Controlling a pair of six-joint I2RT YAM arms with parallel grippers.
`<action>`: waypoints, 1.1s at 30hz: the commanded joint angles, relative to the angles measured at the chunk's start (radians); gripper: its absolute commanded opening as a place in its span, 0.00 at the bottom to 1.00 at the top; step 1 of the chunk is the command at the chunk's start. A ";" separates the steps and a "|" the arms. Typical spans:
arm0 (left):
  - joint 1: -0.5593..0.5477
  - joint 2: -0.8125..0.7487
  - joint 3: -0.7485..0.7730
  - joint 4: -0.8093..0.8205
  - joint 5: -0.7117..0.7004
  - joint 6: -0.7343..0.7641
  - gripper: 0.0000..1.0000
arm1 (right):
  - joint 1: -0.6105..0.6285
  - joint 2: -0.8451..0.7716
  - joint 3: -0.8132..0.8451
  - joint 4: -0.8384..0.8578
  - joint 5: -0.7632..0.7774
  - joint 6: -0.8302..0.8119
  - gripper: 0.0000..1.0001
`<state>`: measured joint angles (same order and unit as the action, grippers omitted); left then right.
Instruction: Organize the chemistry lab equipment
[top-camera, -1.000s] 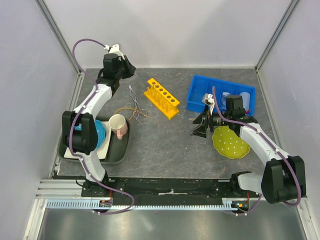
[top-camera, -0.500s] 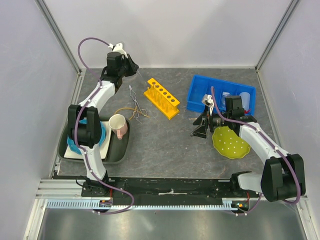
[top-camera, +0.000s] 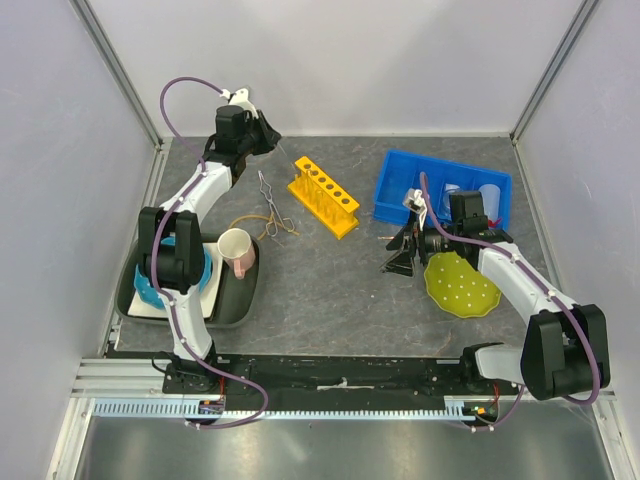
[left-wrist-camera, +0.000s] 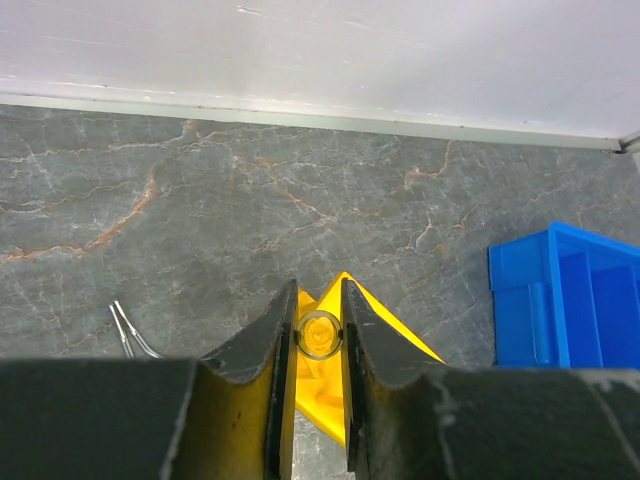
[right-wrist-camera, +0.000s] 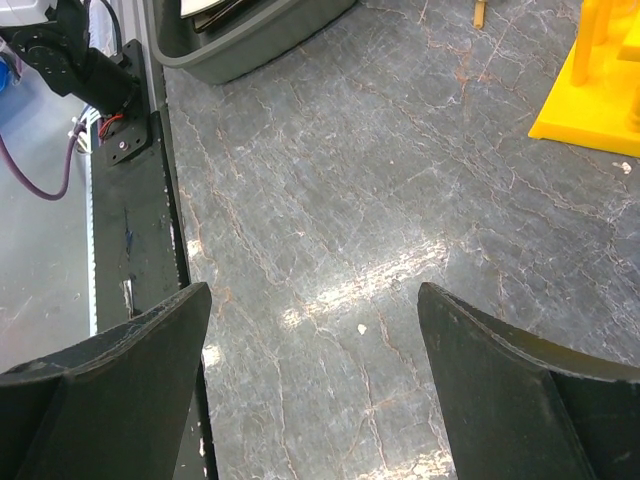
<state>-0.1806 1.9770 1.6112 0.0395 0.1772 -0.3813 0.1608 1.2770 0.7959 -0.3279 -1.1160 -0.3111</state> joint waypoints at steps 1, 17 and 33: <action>0.001 -0.006 0.026 0.059 0.030 -0.013 0.11 | -0.001 0.005 0.045 0.007 -0.018 -0.036 0.91; 0.000 -0.004 0.016 0.031 0.047 0.012 0.11 | -0.001 0.010 0.048 -0.002 -0.022 -0.043 0.92; -0.017 0.002 0.049 -0.027 0.047 0.082 0.11 | -0.001 0.015 0.051 -0.010 -0.022 -0.049 0.93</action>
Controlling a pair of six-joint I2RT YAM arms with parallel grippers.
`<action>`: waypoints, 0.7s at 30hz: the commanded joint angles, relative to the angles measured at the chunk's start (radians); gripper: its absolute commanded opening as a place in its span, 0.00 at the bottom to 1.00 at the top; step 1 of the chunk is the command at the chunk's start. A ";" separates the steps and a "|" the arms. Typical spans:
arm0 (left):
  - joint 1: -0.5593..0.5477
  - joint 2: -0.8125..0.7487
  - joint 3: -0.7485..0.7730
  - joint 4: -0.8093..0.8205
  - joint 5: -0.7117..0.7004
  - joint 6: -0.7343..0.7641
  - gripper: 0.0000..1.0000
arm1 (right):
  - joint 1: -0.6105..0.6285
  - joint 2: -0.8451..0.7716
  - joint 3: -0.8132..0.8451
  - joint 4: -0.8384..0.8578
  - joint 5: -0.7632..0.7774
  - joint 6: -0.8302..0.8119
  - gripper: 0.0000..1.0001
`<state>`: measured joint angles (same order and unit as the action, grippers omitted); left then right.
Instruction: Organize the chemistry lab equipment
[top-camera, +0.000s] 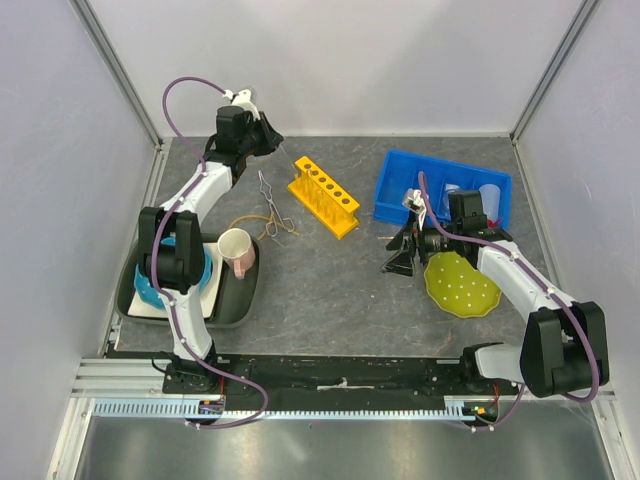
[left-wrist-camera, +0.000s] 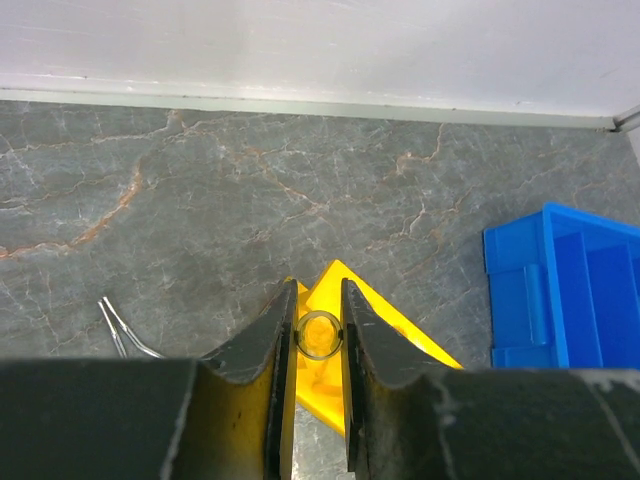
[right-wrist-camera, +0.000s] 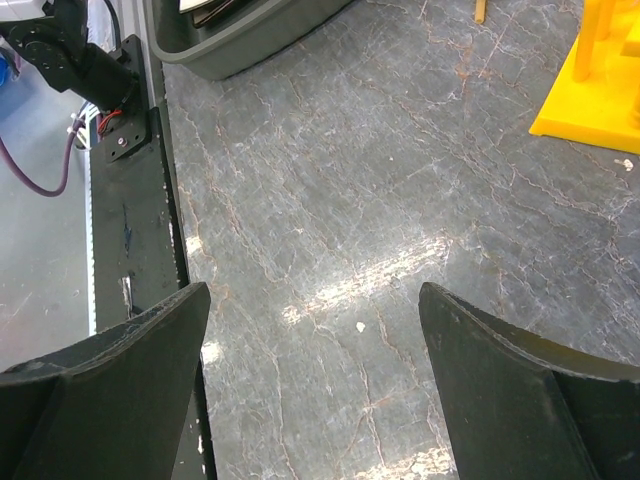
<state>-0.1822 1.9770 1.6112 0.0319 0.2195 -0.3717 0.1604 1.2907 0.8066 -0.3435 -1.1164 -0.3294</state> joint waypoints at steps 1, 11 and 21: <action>-0.017 0.005 0.053 -0.026 0.001 0.091 0.11 | -0.001 0.002 0.040 0.005 -0.022 -0.031 0.93; -0.074 0.068 0.139 -0.158 -0.084 0.234 0.12 | -0.001 -0.001 0.043 0.000 -0.016 -0.040 0.93; -0.146 0.111 0.145 -0.184 -0.170 0.317 0.21 | -0.002 -0.001 0.046 -0.012 -0.010 -0.053 0.94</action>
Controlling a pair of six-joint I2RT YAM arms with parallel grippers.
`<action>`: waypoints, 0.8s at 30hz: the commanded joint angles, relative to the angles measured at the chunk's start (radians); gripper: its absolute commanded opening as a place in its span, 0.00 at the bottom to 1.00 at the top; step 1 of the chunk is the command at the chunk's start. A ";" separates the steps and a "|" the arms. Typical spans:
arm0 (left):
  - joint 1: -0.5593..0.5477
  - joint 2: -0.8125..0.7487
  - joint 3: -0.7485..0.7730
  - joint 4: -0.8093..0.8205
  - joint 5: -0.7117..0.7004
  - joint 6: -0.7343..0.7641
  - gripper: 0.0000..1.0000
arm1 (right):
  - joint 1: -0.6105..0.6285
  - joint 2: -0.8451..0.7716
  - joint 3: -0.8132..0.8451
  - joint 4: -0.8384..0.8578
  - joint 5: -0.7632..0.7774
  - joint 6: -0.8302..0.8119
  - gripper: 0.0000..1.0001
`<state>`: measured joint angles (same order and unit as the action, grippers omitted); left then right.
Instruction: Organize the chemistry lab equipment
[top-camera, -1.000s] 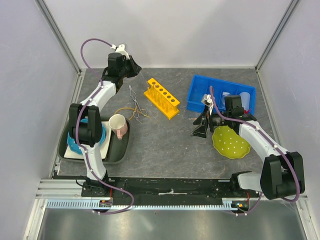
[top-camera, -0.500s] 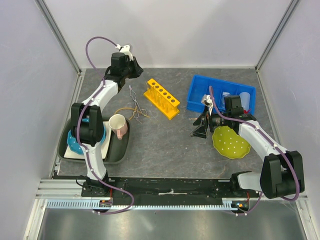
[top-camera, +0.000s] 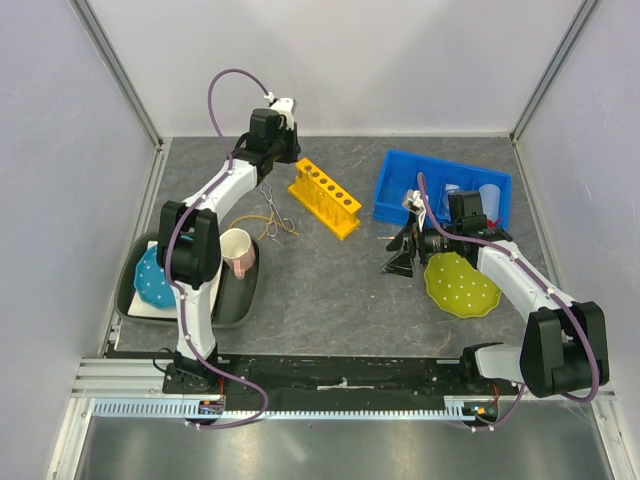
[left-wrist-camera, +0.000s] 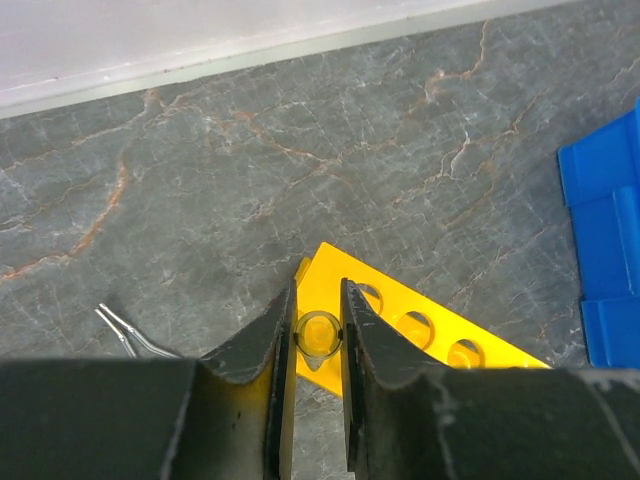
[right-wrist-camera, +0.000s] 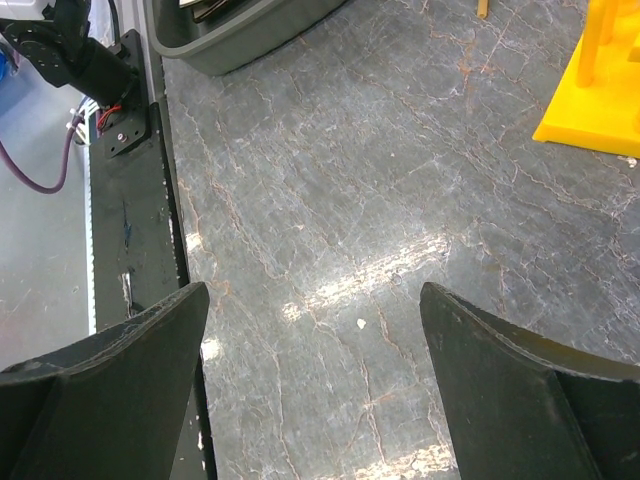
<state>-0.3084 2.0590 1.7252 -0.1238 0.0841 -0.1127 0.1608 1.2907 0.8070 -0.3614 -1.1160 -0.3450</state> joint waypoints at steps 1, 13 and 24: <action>-0.020 0.029 0.028 -0.028 -0.034 0.048 0.23 | -0.001 -0.001 0.046 0.006 -0.008 -0.038 0.94; -0.020 -0.094 -0.032 -0.031 -0.064 -0.016 0.63 | -0.003 0.006 0.054 -0.030 0.015 -0.094 0.95; -0.015 -0.420 -0.200 -0.028 -0.156 -0.024 0.79 | -0.010 -0.059 0.031 -0.102 0.146 -0.311 0.98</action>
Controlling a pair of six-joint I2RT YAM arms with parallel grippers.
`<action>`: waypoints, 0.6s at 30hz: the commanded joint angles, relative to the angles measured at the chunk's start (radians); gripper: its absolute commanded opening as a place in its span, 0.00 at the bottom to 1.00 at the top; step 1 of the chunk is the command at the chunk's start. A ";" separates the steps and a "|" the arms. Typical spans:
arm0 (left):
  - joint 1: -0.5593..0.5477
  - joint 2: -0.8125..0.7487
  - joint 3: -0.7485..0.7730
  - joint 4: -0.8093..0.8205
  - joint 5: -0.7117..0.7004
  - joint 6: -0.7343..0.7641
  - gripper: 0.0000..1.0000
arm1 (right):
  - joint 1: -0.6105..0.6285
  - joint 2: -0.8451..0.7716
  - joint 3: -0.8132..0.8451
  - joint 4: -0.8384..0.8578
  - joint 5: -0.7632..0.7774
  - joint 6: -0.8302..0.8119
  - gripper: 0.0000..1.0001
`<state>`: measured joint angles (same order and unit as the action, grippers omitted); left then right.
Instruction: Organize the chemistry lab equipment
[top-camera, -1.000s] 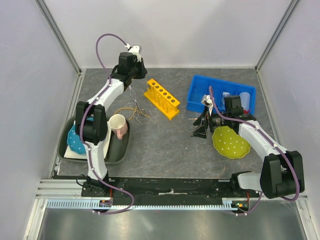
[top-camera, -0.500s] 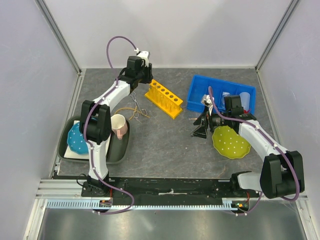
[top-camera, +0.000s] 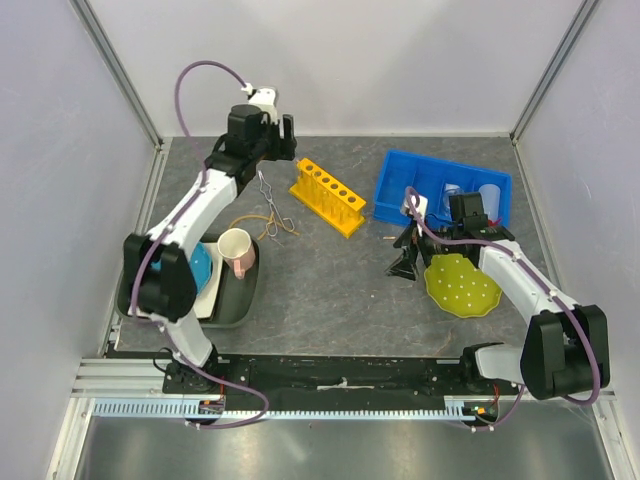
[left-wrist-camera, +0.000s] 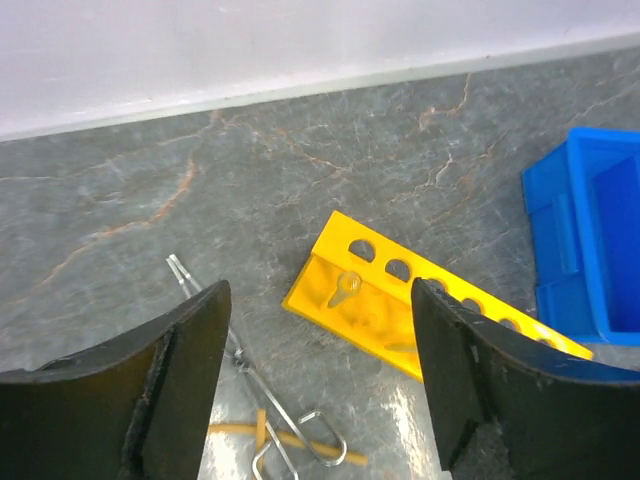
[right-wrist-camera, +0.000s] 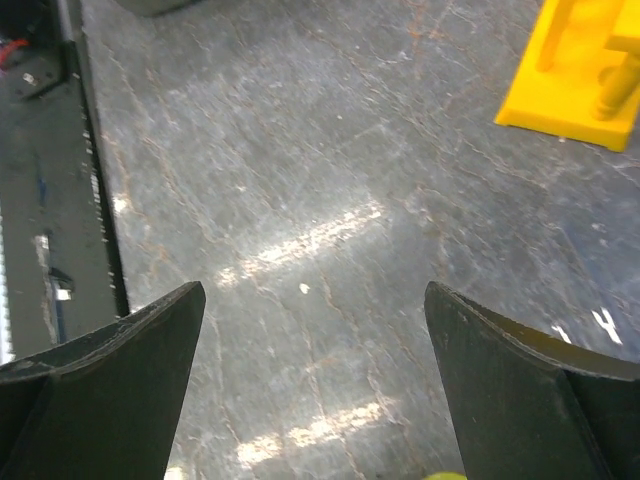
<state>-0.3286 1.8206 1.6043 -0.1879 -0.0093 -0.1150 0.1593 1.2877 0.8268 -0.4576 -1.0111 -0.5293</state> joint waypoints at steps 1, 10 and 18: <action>0.005 -0.217 -0.110 0.047 -0.079 -0.022 0.83 | -0.012 -0.065 0.005 -0.003 0.061 -0.138 0.98; 0.039 -0.671 -0.501 0.041 -0.008 -0.107 1.00 | -0.012 -0.068 0.061 -0.114 0.215 -0.422 0.98; 0.040 -0.934 -0.737 -0.053 0.181 -0.144 0.99 | -0.003 0.114 0.210 -0.355 0.433 -0.773 0.85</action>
<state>-0.2893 0.9646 0.9413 -0.1902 0.0696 -0.2192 0.1505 1.3468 0.9836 -0.6903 -0.6800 -1.0531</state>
